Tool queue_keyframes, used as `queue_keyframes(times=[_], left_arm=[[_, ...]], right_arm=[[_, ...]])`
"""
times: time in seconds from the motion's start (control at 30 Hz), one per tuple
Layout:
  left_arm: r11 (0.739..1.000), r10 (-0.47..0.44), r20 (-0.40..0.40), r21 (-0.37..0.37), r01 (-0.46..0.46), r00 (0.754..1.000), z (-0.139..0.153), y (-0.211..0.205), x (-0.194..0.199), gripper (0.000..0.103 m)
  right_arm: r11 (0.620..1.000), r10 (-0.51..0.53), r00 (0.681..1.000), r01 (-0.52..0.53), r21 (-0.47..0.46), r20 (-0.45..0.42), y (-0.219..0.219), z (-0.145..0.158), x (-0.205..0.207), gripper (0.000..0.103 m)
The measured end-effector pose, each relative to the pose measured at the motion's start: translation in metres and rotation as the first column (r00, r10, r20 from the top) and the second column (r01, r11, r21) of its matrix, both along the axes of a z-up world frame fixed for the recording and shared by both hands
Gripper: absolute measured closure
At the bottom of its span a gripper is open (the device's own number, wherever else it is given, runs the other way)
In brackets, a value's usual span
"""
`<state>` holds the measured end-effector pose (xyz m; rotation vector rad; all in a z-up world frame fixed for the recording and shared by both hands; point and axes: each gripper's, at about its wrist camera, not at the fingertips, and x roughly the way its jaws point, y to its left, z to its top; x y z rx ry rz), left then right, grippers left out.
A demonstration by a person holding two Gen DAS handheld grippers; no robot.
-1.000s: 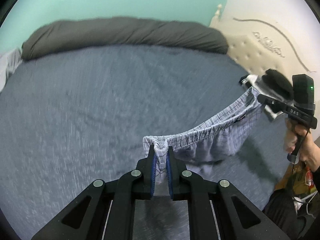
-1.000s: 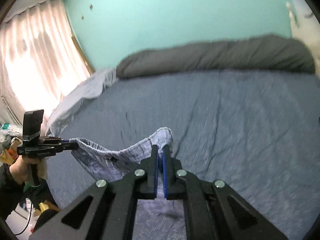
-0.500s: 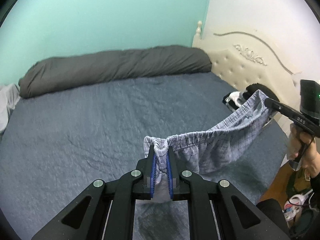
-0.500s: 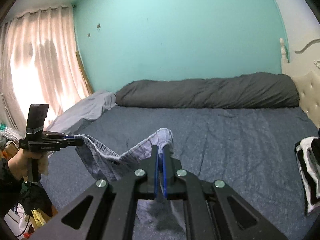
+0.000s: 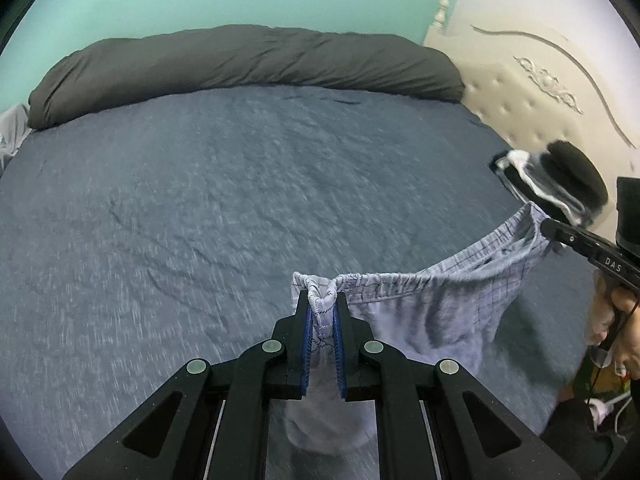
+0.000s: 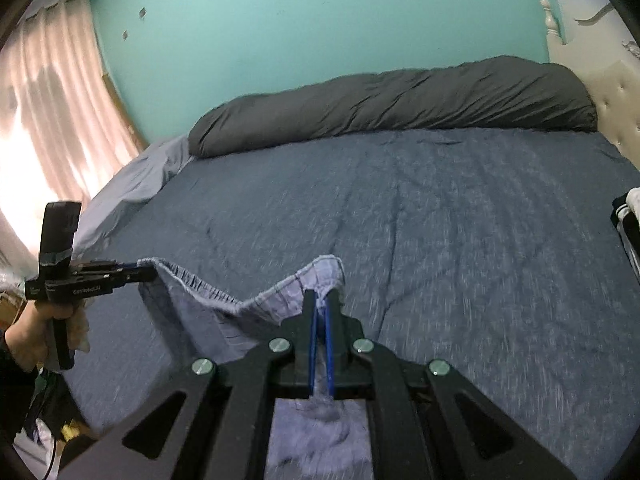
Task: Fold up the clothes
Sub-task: 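Lower the stretched boxers onto the bedspread with both grippers and release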
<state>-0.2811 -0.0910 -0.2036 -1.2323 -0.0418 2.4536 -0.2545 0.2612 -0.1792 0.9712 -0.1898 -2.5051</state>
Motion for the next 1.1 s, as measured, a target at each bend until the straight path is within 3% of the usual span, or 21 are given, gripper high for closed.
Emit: queue_keyframes(times=[0.17,0.3,0.5,0.57,0.63,0.77,0.83,0.93,1.1], left_arm=[[1.0,0.012,0.006,0.013,-0.012,1.0,-0.011,-0.009,-0.04,0.093],[1.0,-0.005,0.065,-0.023,0.006,0.998,-0.048,-0.002,-0.068,0.091],[0.998,0.057,0.13,0.01,-0.059,0.99,-0.092,-0.012,-0.096,0.091],[0.996,0.082,0.148,0.032,-0.087,0.986,-0.1,-0.019,-0.106,0.086],[0.993,0.091,0.164,0.063,-0.103,0.982,-0.105,-0.023,-0.114,0.072],[0.99,0.103,0.163,0.082,-0.117,0.981,-0.105,-0.025,-0.126,0.058],[0.986,0.12,0.157,0.097,-0.136,0.98,-0.102,-0.028,-0.125,0.051],[0.978,0.154,0.135,0.118,-0.17,0.979,-0.096,-0.034,-0.112,0.051],[0.98,0.162,0.086,0.104,-0.17,0.983,-0.094,-0.031,-0.071,0.051]], right_arm=[[1.0,0.004,1.0,-0.004,0.005,-0.03,-0.017,-0.006,-0.039,0.1],[1.0,0.01,0.997,-0.012,0.021,0.073,-0.037,-0.056,-0.074,0.1],[0.999,-0.044,0.987,0.041,0.025,0.152,-0.04,-0.115,-0.112,0.1],[0.996,-0.085,0.983,0.086,0.004,0.163,-0.029,-0.124,-0.124,0.1],[0.99,-0.13,0.974,0.139,-0.035,0.187,-0.015,-0.132,-0.137,0.1],[0.983,-0.114,0.969,0.141,-0.113,0.221,-0.005,-0.138,-0.154,0.097],[0.983,-0.098,0.964,0.132,-0.128,0.245,-0.005,-0.141,-0.157,0.097],[0.983,-0.1,0.962,0.134,-0.123,0.252,-0.004,-0.14,-0.15,0.095],[0.966,-0.157,0.959,0.198,-0.166,0.235,0.018,-0.132,-0.117,0.079]])
